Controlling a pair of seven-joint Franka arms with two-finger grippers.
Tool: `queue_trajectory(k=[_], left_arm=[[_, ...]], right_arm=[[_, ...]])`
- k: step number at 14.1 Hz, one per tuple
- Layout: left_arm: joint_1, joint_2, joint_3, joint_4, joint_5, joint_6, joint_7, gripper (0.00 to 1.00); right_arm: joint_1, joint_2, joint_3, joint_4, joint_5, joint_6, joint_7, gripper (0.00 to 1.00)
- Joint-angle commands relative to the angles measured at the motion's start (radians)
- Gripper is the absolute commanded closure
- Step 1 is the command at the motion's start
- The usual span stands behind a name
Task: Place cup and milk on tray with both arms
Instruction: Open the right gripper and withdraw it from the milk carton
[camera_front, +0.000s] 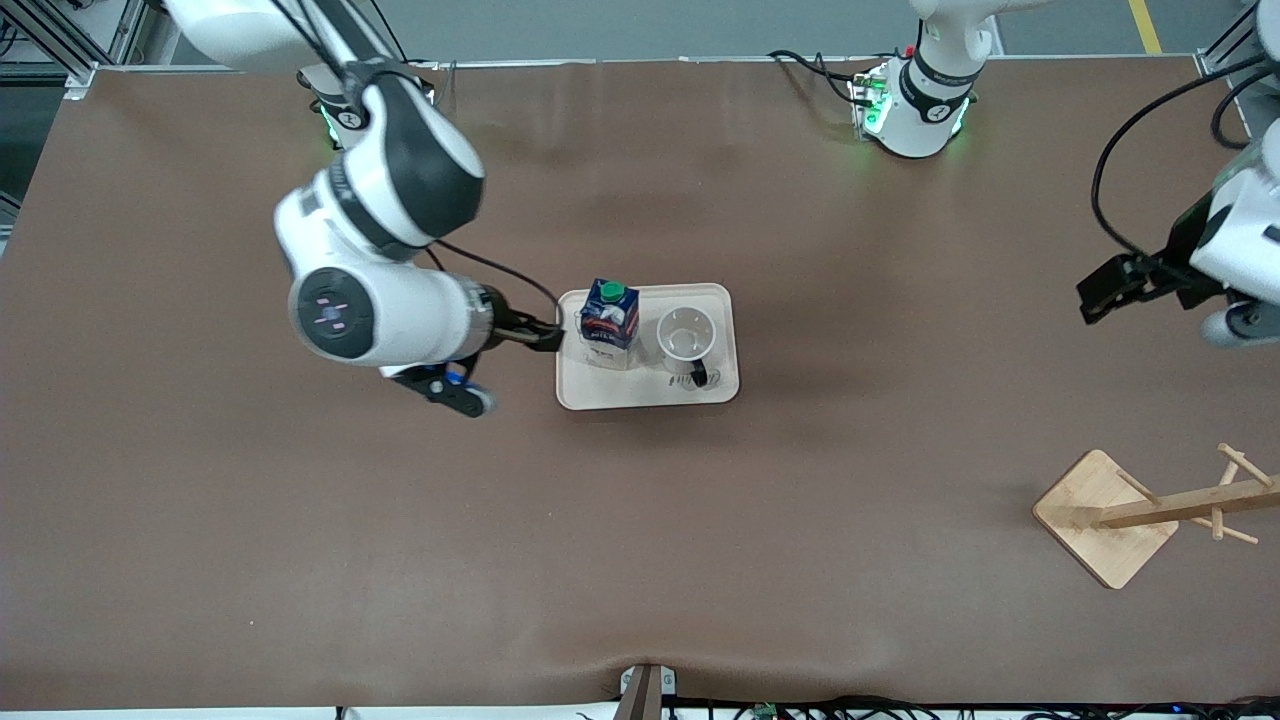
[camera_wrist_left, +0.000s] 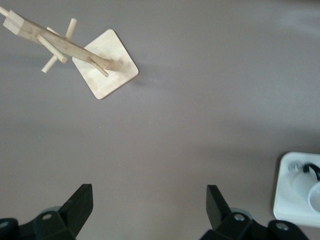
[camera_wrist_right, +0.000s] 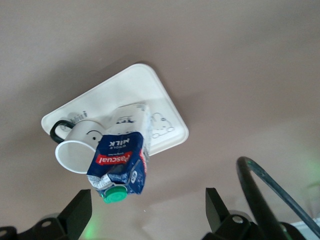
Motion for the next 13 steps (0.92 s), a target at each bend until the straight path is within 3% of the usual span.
queue_trajectory(k=[1, 7, 10, 13], left_arm=[[-0.072, -0.109, 0.121, -0.122, -0.071, 0.002, 0.074, 0.0], [-0.131, -0.231, 0.145, -0.244, -0.071, -0.01, 0.056, 0.0], [-0.144, -0.246, 0.195, -0.264, -0.071, -0.013, 0.08, 0.0], [-0.151, -0.249, 0.192, -0.254, -0.071, -0.013, 0.079, 0.0]], right_arm=[[-0.089, -0.028, 0.007, 0.033, 0.016, -0.072, -0.015, 0.0], [-0.305, -0.107, -0.004, 0.076, 0.001, -0.127, -0.012, 0.0], [-0.347, -0.195, 0.001, 0.049, -0.288, -0.13, -0.246, 0.0], [-0.458, -0.238, -0.016, -0.016, -0.318, -0.118, -0.598, 0.0]])
